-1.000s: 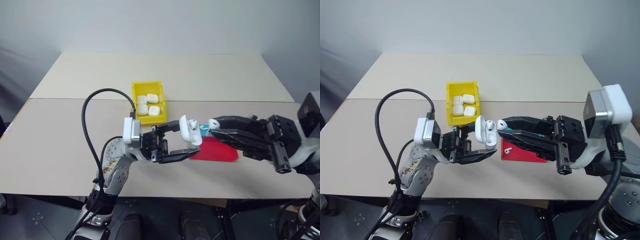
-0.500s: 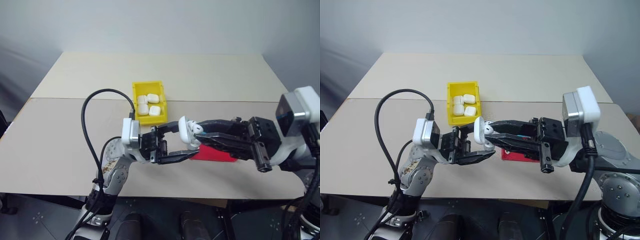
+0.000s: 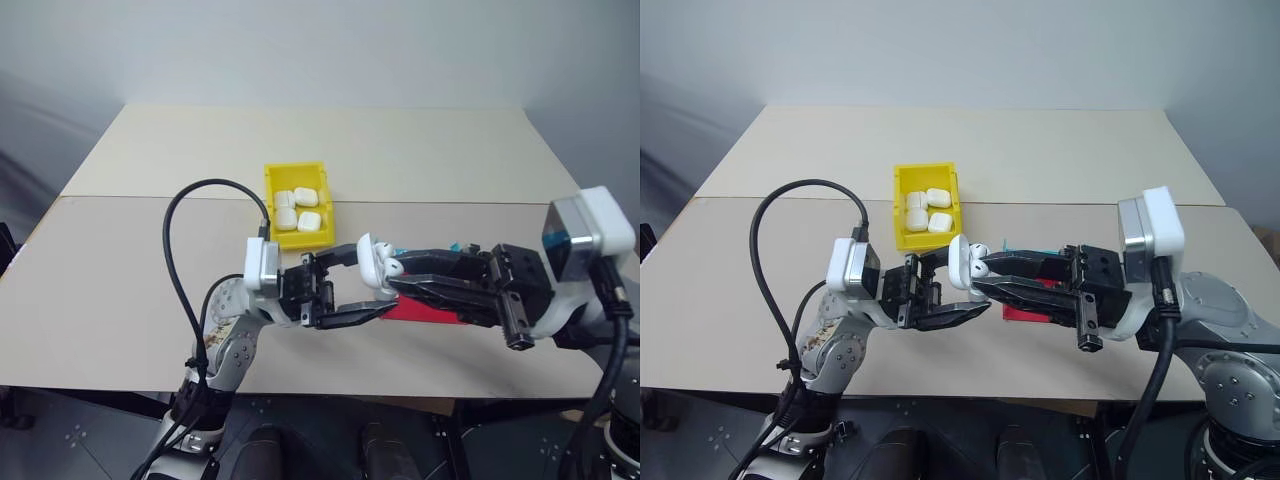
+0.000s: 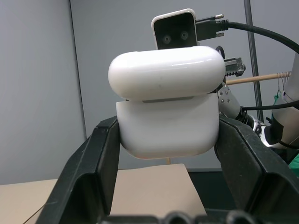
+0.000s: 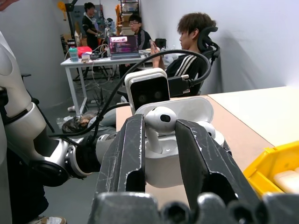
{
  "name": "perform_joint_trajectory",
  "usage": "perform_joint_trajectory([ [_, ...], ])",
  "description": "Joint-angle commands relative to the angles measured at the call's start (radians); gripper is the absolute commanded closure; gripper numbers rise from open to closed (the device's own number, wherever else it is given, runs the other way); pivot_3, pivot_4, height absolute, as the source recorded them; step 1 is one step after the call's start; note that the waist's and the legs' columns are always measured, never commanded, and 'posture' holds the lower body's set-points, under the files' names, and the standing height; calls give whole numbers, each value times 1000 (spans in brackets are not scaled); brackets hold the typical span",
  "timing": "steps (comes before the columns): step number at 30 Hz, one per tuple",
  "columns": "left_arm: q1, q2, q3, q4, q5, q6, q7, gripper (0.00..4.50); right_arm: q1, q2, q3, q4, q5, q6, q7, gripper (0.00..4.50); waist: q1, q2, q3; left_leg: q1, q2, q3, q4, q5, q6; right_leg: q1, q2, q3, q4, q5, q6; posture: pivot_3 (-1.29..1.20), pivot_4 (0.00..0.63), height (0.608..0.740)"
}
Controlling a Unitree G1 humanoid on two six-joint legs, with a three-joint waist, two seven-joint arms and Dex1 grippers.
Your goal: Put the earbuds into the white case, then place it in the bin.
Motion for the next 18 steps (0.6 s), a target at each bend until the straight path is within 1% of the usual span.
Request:
perform_joint_trajectory([
  [1, -4, -11, 8, -22, -3, -31, -2, 1683, 9, -17, 1, -15, -15, -36, -4, 3348, 0, 0, 0, 0, 0, 0, 0, 0, 0, 0, 0, 0, 0, 0, 0, 0, 150, 740],
  [6, -4, -12, 10, -22, 1, -32, -1, 1683, 18, -22, 6, -11, -7, -45, 3, 3348, 0, 0, 0, 0, 0, 0, 0, 0, 0, 0, 0, 0, 0, 0, 0, 0, 150, 740],
  [7, -5, -11, 10, -21, 1, -31, -2, 1683, 18, -24, 9, -15, -22, -53, 5, 2932, 0, 0, 0, 0, 0, 0, 0, 0, 0, 0, 0, 0, 0, 0, 0, 0, 150, 740],
  [8, -6, -11, 11, -20, 1, -32, -2, 1683, 17, -23, 15, -15, -40, -59, -6, 2780, 0, 0, 0, 0, 0, 0, 0, 0, 0, 0, 0, 0, 0, 0, 0, 0, 150, 740],
  [11, -8, -12, 13, -17, 2, -32, -1, 1683, 15, -28, 21, -9, -54, -74, -3, 1814, -1, 0, 0, 0, 0, 0, 0, 0, 0, 0, 0, 0, 0, 0, 0, 0, 150, 740],
  [15, -5, -13, 13, -14, 5, -37, -2, 1683, 22, -36, 13, -5, -56, -84, 8, 1814, 0, 0, 0, 0, 0, 0, 0, 0, 0, 0, 0, 0, 0, 0, 0, 0, 150, 740],
  [18, 1, -9, 12, -8, 9, -43, -5, 1683, 29, -53, -23, 6, -35, -92, 31, 1814, 1, 0, 0, 0, 0, 0, 0, 0, 0, 0, 0, 0, 0, 0, 0, 0, 150, 740],
])
